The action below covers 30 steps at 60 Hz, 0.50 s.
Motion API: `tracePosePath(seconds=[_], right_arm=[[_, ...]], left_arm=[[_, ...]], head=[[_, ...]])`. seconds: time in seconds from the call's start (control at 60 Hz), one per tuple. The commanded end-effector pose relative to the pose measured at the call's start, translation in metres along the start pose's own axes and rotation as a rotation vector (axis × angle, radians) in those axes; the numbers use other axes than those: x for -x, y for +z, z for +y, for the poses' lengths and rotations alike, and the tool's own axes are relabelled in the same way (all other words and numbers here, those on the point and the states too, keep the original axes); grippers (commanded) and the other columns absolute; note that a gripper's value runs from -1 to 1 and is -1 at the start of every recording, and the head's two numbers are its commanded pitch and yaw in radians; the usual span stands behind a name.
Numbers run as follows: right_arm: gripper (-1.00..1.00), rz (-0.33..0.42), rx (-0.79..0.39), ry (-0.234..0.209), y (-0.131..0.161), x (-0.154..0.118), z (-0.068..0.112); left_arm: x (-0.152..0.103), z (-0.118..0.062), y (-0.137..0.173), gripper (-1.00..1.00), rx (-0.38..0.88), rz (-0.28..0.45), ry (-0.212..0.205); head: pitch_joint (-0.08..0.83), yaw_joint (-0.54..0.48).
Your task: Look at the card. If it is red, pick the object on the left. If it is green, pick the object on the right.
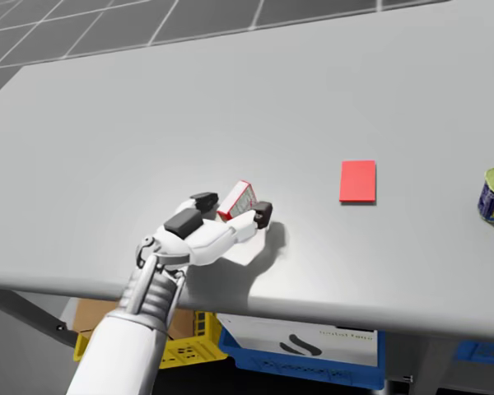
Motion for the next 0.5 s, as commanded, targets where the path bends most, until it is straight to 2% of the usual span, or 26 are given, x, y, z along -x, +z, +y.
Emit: tracePosePath(seconds=[0.017, 0.267, 0.383, 0.5], right_arm=[[-1.00, 0.006, 0.001, -0.017, 0.0007, 0.0008, 0.0028], [-1.00, 0.009, 0.003, -0.016, 0.0003, 0.0015, 0.0028], [-1.00, 0.012, 0.002, -0.016, 0.0002, 0.0020, 0.0030], [-1.00, 0.013, 0.001, -0.019, -0.0003, 0.0018, 0.0028]], left_arm=[[0.0016, 0.0008, -0.0045, 0.90, -0.023, 0.015, -0.009], [0.0033, -0.0014, -0.0018, 1.00, -0.014, 0.022, -0.025], [0.0036, -0.0020, -0.0013, 1.00, -0.010, 0.020, -0.030], [0.0031, -0.0023, -0.0008, 1.00, -0.007, 0.018, -0.038]], head=[[0.723, 0.33], [0.685, 0.33], [0.597, 0.34], [0.467, 0.36]])
